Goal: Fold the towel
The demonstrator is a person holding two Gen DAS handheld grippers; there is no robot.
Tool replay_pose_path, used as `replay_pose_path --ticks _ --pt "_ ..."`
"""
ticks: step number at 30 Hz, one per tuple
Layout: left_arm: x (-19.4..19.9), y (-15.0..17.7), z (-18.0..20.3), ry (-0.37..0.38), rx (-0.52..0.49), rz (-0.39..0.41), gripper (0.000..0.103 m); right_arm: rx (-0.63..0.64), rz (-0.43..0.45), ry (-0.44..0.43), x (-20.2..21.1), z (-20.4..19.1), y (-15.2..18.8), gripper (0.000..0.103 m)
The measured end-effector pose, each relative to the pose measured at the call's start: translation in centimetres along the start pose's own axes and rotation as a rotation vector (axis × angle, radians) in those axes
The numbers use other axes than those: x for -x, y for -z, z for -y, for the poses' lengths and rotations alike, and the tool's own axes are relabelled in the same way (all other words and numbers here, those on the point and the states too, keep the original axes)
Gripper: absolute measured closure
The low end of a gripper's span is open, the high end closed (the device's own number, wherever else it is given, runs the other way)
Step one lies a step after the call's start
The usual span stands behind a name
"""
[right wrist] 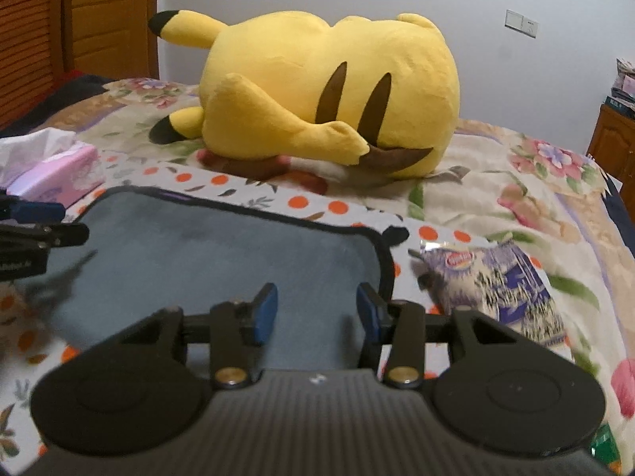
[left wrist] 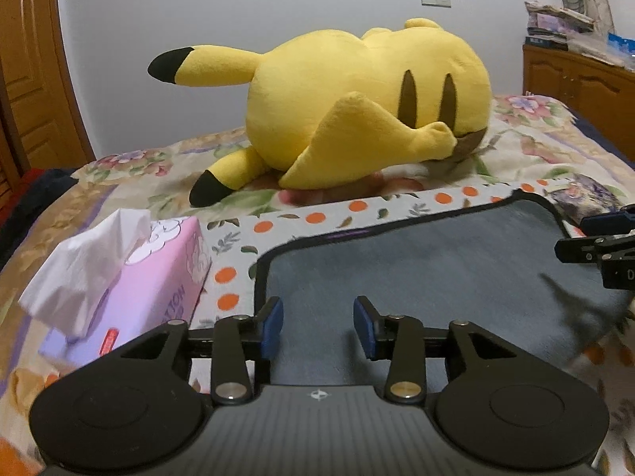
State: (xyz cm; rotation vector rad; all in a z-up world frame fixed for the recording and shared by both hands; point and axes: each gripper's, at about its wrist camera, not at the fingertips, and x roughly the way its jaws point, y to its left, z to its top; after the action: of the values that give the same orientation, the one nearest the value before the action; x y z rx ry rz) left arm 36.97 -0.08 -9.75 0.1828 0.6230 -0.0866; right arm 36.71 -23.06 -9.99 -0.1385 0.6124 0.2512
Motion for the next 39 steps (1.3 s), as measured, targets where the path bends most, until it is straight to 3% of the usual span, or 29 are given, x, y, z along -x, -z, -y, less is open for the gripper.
replay_pose_path --ticks 20,24,39 --pt "9.9 1.5 1.5 0.037 -0.012 0.013 0.042 -0.053 0.026 0.000 10.0 -0.3 2.6 0.054" --pt "11.8 1.6 1.6 0.034 -0.004 0.027 0.030 -0.060 0.035 -0.004 11.9 -0.6 3.1 0.052" --pt "18.2 2.3 2.5 0.025 0.005 0.080 0.009 -0.115 0.065 0.002 17.3 -0.7 5.0 0.039"
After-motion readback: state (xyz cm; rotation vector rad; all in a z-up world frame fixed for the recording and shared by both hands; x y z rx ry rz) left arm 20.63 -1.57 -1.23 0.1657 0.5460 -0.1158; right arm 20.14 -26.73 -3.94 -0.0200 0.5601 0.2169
